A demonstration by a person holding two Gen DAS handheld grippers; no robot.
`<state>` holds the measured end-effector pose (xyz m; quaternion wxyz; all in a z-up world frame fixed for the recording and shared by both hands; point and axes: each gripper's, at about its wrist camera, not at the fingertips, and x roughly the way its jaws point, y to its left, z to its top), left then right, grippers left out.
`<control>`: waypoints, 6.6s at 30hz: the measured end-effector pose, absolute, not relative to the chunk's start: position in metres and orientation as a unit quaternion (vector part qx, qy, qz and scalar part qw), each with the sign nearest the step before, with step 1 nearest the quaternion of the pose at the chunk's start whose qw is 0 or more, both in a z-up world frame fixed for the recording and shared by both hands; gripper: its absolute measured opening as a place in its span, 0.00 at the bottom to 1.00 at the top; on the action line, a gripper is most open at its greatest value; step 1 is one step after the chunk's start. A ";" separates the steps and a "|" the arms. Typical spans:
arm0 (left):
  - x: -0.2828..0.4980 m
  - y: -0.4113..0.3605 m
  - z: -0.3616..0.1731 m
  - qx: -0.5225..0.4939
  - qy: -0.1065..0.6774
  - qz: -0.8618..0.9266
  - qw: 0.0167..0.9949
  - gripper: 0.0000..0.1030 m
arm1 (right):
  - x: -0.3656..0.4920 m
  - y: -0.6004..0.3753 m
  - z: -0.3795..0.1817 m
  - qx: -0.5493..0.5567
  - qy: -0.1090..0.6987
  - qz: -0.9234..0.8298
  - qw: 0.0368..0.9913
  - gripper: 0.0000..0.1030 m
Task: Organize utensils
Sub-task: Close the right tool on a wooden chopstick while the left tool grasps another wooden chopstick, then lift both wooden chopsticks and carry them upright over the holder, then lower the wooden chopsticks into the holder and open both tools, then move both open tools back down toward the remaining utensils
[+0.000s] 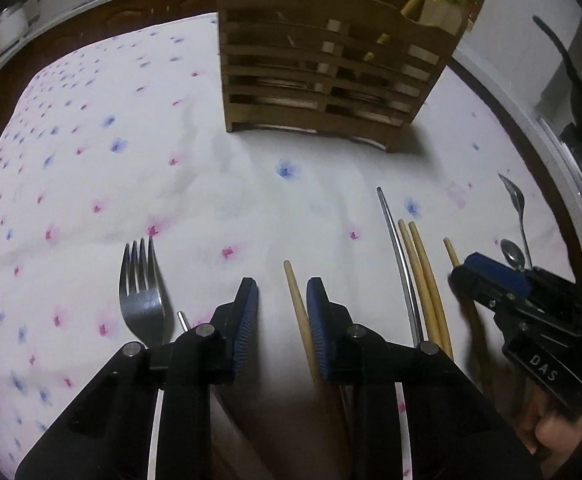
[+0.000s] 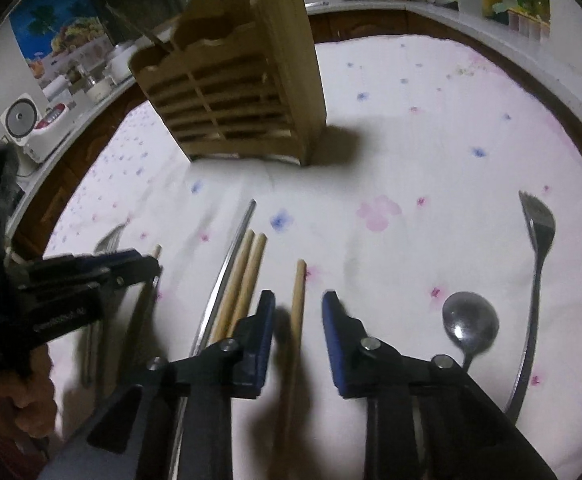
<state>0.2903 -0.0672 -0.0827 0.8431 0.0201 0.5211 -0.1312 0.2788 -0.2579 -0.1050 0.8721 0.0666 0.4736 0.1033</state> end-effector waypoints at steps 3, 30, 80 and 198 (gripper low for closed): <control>0.289 -0.074 -0.083 0.048 0.517 -0.126 0.845 0.20 | 0.282 -0.254 -0.105 0.055 0.474 0.104 0.873 0.22; 0.246 -0.043 -0.025 -0.031 0.445 -0.196 0.873 0.04 | 0.256 -0.260 -0.056 0.085 0.414 0.131 0.897 0.05; 0.209 0.028 0.108 -0.118 0.243 -0.177 0.946 0.04 | 0.225 -0.267 0.089 0.085 0.232 0.135 0.960 0.05; 0.178 0.029 -0.009 -0.071 0.338 -0.096 0.934 0.80 | 0.187 -0.260 -0.009 0.104 0.313 0.109 0.938 0.96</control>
